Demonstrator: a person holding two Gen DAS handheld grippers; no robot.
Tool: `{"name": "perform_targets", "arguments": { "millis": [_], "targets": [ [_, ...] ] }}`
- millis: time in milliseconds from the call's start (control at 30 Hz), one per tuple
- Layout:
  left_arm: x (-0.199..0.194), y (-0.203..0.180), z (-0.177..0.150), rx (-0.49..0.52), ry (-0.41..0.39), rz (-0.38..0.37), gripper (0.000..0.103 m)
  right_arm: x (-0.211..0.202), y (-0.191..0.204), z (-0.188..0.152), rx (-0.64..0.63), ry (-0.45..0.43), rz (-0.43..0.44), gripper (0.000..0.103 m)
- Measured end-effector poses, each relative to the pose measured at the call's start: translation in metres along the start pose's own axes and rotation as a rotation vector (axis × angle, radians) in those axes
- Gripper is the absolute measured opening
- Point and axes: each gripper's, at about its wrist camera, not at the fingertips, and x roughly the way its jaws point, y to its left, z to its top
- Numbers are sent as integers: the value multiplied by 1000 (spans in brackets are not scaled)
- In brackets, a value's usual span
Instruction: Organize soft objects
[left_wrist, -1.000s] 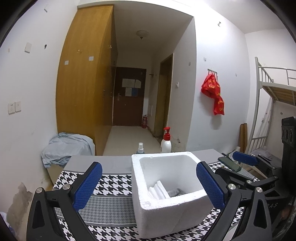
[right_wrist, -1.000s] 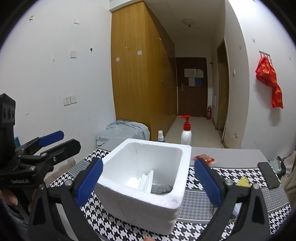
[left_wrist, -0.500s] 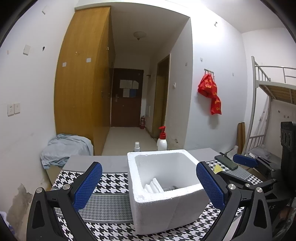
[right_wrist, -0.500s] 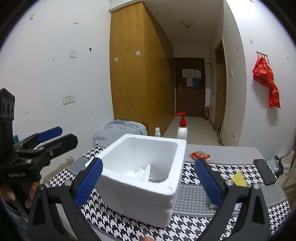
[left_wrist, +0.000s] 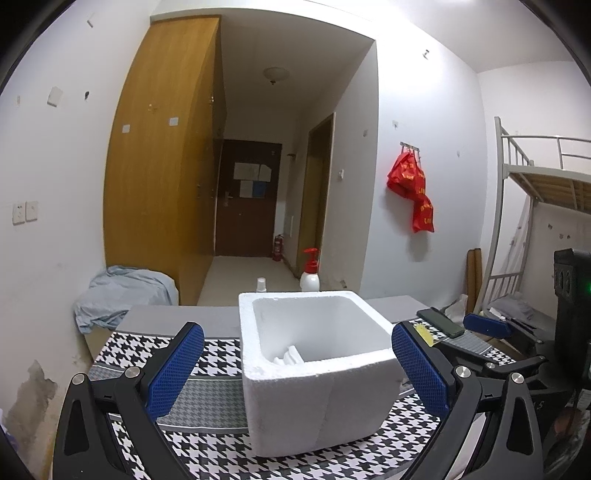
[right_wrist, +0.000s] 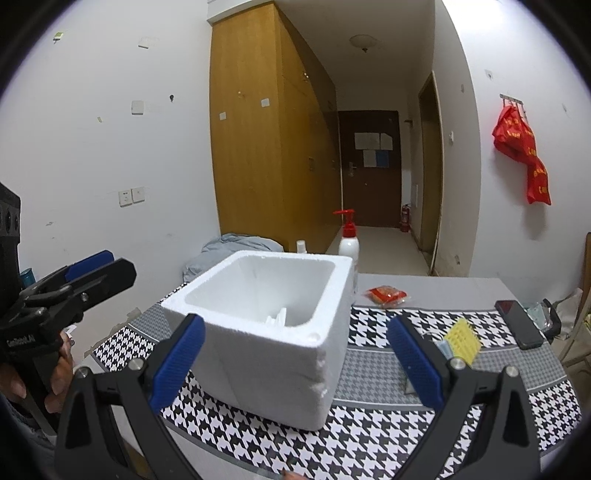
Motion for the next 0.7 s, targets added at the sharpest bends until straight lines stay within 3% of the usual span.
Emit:
{"name": "perform_targets", "arguments": {
  "millis": [700],
  "targets": [
    [5,-24,-21,20,41,-44,102,-20,-26,-22,42,14,-61,101]
  ]
}}
